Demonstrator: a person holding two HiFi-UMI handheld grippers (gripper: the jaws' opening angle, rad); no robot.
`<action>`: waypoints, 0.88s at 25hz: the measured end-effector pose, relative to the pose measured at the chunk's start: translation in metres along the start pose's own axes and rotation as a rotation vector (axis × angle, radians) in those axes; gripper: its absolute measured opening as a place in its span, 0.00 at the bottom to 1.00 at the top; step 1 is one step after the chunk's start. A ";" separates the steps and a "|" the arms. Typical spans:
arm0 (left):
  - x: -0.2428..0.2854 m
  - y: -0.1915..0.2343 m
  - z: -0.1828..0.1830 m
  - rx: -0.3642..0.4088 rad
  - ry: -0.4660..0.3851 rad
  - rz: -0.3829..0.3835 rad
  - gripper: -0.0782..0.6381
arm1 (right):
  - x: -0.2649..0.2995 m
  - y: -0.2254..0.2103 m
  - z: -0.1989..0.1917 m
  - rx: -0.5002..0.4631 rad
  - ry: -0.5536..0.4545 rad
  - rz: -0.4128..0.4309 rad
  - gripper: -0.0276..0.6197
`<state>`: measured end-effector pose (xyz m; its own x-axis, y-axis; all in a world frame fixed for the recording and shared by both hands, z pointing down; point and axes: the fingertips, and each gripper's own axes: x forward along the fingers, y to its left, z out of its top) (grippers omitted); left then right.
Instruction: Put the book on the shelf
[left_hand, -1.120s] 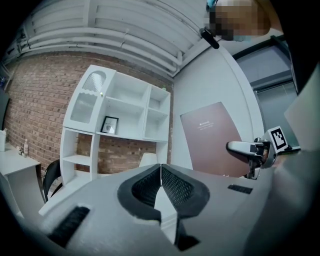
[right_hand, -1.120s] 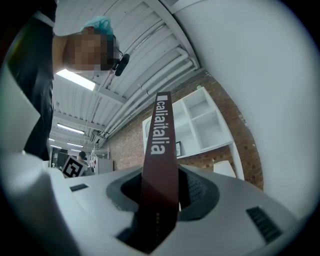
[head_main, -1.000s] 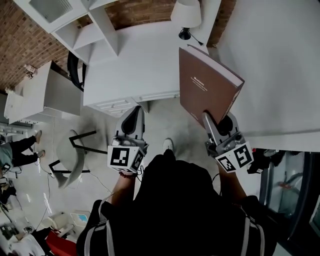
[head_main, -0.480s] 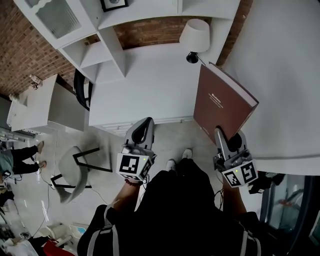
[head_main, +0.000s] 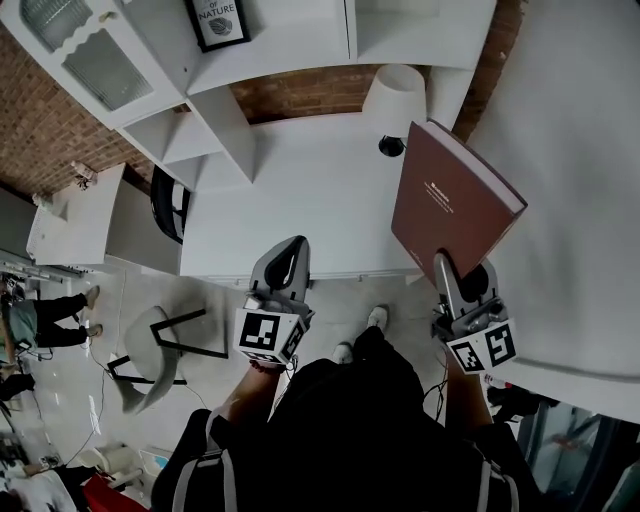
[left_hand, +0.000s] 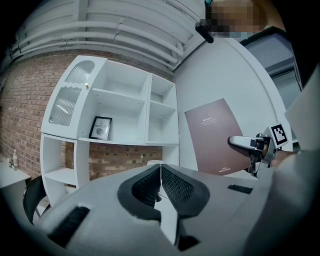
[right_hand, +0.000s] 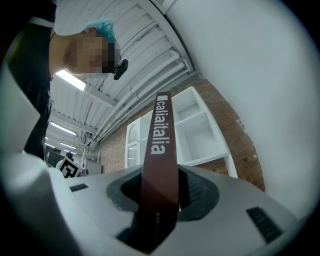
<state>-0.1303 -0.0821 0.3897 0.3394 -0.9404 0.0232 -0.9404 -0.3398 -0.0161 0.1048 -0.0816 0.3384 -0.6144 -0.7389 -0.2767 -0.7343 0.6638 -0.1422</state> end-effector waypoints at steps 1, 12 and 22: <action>0.011 0.000 0.003 0.004 -0.004 0.006 0.14 | 0.006 -0.010 0.002 -0.001 -0.006 0.006 0.27; 0.107 0.003 0.037 0.021 -0.064 0.020 0.14 | 0.077 -0.095 0.027 -0.017 -0.053 0.039 0.27; 0.154 0.034 0.067 0.039 -0.093 0.039 0.13 | 0.146 -0.119 0.074 -0.117 -0.105 0.044 0.27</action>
<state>-0.1085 -0.2392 0.3260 0.3047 -0.9498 -0.0715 -0.9520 -0.3013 -0.0538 0.1239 -0.2593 0.2442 -0.6175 -0.6894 -0.3787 -0.7400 0.6723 -0.0174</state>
